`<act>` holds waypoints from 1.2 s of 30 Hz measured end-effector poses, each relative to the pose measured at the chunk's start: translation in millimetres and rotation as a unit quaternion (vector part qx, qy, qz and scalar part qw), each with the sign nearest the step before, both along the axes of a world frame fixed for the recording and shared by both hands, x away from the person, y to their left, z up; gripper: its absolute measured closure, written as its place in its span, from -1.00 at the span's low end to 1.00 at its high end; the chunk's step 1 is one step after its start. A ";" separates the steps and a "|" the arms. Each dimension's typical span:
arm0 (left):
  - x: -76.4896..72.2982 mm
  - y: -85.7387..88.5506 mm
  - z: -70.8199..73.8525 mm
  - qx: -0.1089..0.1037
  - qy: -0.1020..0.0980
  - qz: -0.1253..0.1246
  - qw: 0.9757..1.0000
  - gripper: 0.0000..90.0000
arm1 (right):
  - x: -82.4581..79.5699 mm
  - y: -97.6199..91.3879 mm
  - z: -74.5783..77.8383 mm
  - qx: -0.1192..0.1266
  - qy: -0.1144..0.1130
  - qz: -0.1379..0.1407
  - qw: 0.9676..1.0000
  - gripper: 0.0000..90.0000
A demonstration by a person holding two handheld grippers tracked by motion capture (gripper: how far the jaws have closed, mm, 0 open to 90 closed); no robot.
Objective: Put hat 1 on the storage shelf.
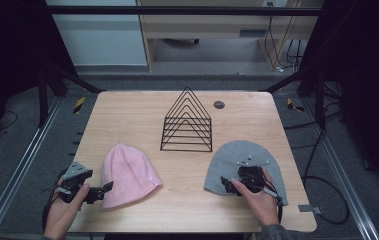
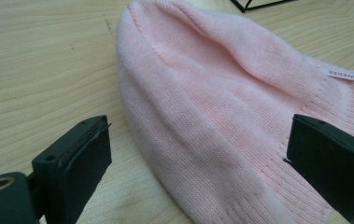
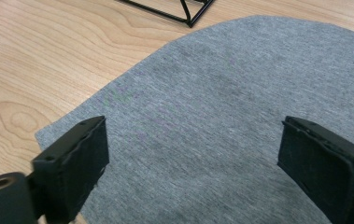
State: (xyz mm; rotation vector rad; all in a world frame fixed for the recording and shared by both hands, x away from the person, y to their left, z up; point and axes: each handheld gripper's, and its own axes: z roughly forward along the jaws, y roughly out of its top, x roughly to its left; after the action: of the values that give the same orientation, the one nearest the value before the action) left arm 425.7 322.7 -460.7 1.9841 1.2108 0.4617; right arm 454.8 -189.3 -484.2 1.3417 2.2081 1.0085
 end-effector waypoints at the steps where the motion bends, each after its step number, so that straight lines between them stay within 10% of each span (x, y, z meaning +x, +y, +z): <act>1: 1.9 -0.3 -0.8 0.003 0.006 0.002 1.000 -0.87 | -0.2 -0.1 0.4 0.000 -0.001 0.000 1.000 -0.70; 10: 27.1 7.1 19.2 0.019 0.004 0.009 1.000 -0.71 | -5.0 -0.2 1.5 -0.022 -0.015 -0.003 1.000 -0.48; 19: 87.5 12.0 49.5 0.030 0.019 0.009 0.999 -0.47 | -6.9 6.9 4.4 -0.030 -0.022 0.010 0.999 -0.38; 36: 120.7 -10.7 7.6 0.042 0.075 -0.009 0.996 -0.01 | -2.8 11.0 -2.1 -0.042 0.005 0.021 0.999 -0.36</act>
State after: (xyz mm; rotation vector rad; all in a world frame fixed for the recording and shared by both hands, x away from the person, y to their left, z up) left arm 546.4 312.1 -453.1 2.1317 1.2824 0.3666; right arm 452.0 -178.3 -486.3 1.2711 2.2680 0.9155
